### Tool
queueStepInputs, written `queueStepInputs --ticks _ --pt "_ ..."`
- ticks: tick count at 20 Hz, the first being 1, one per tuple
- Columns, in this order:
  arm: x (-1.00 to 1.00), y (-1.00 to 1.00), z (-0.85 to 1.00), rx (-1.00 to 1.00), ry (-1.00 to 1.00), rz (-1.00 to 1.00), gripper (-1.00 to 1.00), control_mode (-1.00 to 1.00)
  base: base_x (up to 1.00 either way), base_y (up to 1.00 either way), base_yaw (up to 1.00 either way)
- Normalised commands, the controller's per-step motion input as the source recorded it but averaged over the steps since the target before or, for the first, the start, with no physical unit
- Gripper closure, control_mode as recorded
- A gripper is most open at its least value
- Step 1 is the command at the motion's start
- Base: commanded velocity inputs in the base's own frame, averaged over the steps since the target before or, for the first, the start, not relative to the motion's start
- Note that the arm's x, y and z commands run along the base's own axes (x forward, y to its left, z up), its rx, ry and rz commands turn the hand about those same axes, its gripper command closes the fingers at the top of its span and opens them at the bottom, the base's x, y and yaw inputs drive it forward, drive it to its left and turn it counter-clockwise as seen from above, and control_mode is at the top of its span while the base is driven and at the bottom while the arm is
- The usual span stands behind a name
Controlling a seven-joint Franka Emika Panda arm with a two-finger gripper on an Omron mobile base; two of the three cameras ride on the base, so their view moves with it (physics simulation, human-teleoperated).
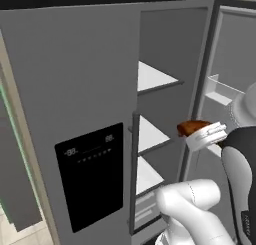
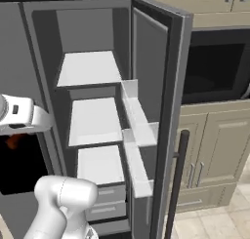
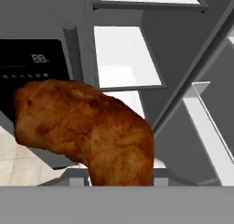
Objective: Gather the mushroom and lemon from the fridge and place them on a tray on the dining counter. Then gather the chicken drumstick and fish from the fridge and place them on the other tray.
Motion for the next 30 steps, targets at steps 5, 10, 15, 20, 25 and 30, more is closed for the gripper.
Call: queueStepInputs --ticks 5,10,15,20,25,30 --pt "0.0 0.0 0.0 0.0 0.0 0.0 1.0 1.0 -0.27 0.6 -0.46" --pt "0.0 0.0 0.0 0.0 0.0 0.0 1.0 1.0 -0.59 0.15 -0.63" --pt "0.0 0.0 0.0 0.0 0.0 0.0 1.0 1.0 -0.44 0.02 -0.66" --pt "0.0 0.0 0.0 0.0 0.0 0.0 1.0 1.0 -0.2 -0.1 -0.65" --pt "0.0 0.0 0.0 0.0 0.0 0.0 1.0 1.0 -0.11 -0.35 -0.6" --pt "0.0 0.0 0.0 0.0 0.0 0.0 1.0 1.0 -0.08 -0.42 -0.6"
